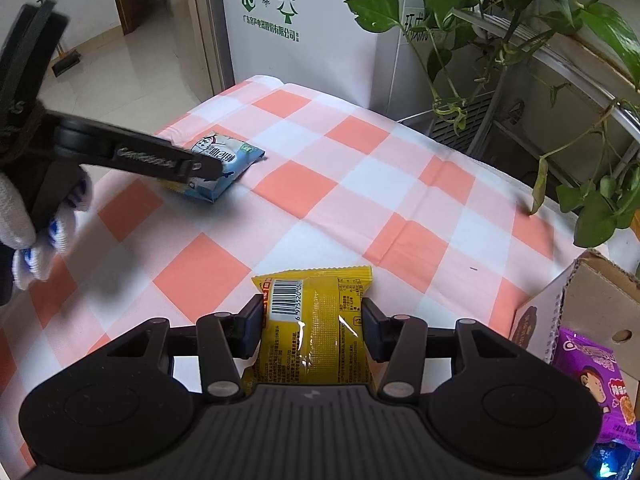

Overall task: Organize snacks
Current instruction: 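Close the right tool on the yellow bag while the left tool grasps the America bag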

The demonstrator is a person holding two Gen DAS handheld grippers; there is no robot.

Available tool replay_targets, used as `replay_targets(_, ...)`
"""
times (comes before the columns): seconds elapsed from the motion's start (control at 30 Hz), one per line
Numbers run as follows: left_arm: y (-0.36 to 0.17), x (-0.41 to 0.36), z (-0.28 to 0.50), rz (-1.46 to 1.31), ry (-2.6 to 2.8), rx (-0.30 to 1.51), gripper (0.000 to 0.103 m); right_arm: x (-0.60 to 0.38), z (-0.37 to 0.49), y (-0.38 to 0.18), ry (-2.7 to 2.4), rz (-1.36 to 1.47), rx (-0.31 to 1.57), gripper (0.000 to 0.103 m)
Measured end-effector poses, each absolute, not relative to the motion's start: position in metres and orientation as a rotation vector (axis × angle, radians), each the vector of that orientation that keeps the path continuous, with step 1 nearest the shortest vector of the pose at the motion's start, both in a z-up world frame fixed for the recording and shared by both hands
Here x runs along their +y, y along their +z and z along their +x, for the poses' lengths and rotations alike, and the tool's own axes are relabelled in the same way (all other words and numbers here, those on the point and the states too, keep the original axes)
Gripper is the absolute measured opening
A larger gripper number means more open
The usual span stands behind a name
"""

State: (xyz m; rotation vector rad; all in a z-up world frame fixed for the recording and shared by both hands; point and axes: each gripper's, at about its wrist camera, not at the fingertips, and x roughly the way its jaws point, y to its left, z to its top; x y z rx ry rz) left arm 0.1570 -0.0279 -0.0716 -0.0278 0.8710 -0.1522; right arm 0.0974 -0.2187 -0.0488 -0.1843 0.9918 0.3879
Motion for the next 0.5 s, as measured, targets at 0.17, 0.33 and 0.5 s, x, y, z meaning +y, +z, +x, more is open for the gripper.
replay_targets(0.17, -0.083, -0.042, 0.169, -0.007, -0.126, 0.892, 0.072, -0.220, 0.098, -0.051, 0.387, -0.185, 0.997, 0.056)
replay_targets(0.33, -0.090, -0.048, 0.167, 0.056, -0.134, 0.881, 0.050, -0.222, 0.099, -0.050, 0.372, -0.179, 0.993, 0.056)
replay_targets(0.5, -0.083, -0.046, 0.158, 0.047, -0.147, 0.878, 0.049, -0.224, 0.098, -0.046, 0.363, -0.169, 0.979, 0.056)
